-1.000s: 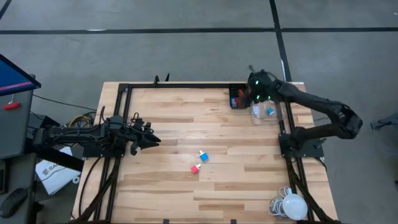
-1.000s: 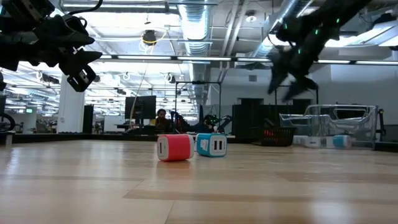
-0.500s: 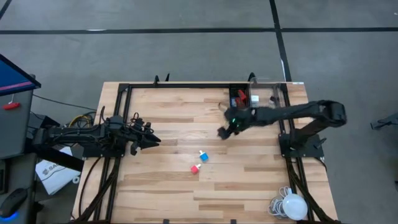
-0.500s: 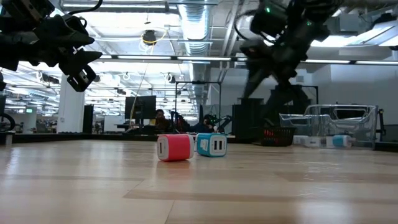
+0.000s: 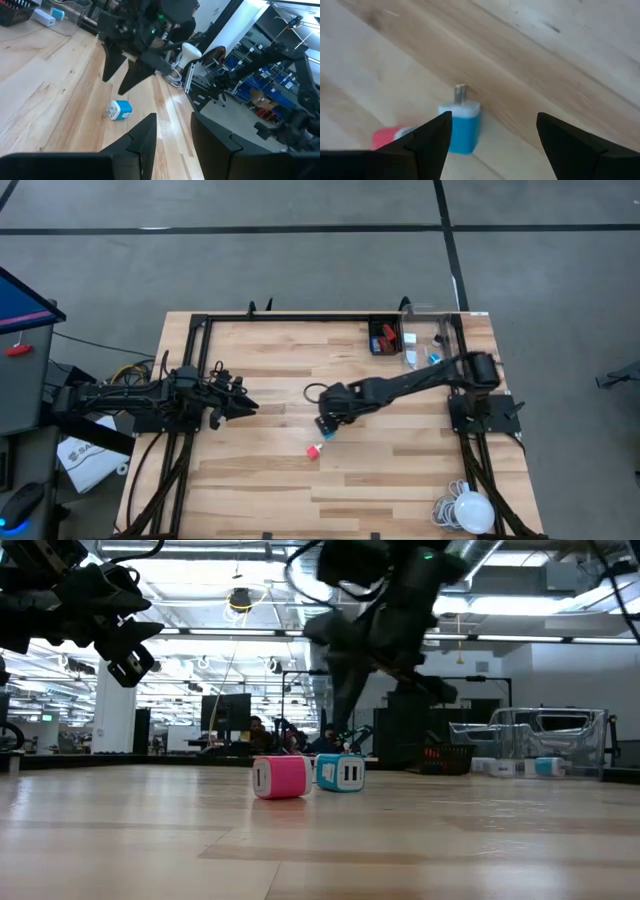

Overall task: Pick & Place Office items
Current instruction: Put the blue and white charger adapter into the transparent bin

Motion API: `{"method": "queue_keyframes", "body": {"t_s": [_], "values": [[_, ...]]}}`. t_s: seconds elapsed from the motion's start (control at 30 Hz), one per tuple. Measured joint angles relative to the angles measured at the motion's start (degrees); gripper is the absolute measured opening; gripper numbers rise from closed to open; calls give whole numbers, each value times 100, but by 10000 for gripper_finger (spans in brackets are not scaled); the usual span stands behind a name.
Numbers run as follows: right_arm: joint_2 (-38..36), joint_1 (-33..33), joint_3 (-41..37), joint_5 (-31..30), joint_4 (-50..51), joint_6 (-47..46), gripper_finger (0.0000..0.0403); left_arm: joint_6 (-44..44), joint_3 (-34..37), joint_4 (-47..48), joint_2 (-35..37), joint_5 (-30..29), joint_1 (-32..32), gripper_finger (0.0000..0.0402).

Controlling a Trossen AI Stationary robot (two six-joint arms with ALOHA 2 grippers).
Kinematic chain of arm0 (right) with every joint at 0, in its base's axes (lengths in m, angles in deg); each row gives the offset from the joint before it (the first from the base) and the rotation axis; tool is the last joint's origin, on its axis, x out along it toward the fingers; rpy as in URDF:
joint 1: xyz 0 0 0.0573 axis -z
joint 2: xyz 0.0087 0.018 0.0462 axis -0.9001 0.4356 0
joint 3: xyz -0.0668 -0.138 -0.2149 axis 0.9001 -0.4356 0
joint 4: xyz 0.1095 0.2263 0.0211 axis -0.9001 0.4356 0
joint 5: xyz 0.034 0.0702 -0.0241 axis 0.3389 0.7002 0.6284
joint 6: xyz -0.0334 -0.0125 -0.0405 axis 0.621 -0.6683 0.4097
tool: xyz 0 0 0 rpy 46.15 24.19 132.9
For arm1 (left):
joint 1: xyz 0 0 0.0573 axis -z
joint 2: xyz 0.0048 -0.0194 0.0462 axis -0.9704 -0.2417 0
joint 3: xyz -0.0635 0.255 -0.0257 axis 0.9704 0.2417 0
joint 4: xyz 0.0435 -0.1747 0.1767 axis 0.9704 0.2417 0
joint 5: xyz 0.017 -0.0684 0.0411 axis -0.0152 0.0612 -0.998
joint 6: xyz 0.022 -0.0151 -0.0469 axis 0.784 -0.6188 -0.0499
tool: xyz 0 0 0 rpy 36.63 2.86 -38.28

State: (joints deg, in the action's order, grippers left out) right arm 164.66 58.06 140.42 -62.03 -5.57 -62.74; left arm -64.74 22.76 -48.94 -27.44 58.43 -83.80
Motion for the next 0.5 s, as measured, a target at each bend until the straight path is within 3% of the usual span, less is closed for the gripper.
{"method": "queue_keyframes", "body": {"t_s": [0.23,0.5], "values": [[741,-191,1020,-75,614,-11,281,0,0,0,2,-4,1,117],[1106,-376,1201,-52,662,-513,281,0,0,-3,2,-26,-1,117]]}}
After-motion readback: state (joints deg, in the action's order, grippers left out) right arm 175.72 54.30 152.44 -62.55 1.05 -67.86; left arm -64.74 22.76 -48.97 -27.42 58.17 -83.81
